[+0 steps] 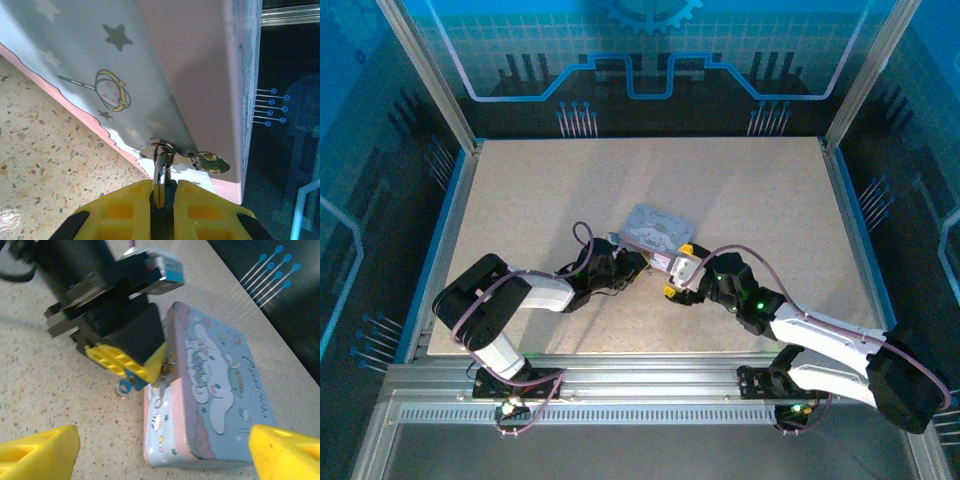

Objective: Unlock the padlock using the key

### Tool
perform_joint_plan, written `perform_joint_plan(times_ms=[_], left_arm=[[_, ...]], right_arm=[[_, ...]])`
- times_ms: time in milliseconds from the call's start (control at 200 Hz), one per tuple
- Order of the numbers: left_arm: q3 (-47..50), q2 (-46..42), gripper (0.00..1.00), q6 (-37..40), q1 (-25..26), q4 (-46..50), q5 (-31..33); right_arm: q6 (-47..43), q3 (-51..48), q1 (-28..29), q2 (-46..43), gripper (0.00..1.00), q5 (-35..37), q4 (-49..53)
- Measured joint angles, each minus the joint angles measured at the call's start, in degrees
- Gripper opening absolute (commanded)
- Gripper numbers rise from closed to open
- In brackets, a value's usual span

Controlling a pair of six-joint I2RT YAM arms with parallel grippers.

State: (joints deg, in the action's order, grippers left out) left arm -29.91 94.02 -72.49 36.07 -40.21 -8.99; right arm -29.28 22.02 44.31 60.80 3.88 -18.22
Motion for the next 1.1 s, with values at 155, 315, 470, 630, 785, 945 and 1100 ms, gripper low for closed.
perform_joint_plan(times_ms=[155, 315, 470, 630, 785, 945, 1100], left_arm=[[-0.5, 0.0, 0.00, -1.1, 0.0, 0.2, 0.0], [-0.8, 0.0, 0.00, -1.2, 0.0, 0.7, 0.0], [-0.8, 0.0, 0.00, -2.2, 0.0, 0.8, 0.0], [-0.8, 0.0, 0.00, -2.6, 0.1, 0.8, 0.0], [-1.4, 0.0, 0.00, -2.6, 0.1, 0.8, 0.0], [-1.6, 0.0, 0.00, -2.6, 0.2, 0.7, 0.0], [-1.6, 0.0, 0.00, -2.6, 0.2, 0.7, 0.0]], right_arm=[[-3.4, -0.7, 2.2, 4.1, 0.87, 2.5, -2.2], [-5.8, -0.7, 4.8, 10.1, 0.86, 5.2, -5.4], [-6.9, -0.5, 6.0, 13.6, 0.80, 6.7, -7.6], [-6.4, 0.9, 6.7, 15.3, 0.74, 7.1, -10.6], [-4.3, 1.8, 6.8, 18.5, 0.68, 7.9, -15.4], [-1.7, 1.8, 6.8, 22.4, 0.59, 9.2, -20.1], [0.0, 1.8, 6.8, 25.6, 0.53, 9.7, -23.9]])
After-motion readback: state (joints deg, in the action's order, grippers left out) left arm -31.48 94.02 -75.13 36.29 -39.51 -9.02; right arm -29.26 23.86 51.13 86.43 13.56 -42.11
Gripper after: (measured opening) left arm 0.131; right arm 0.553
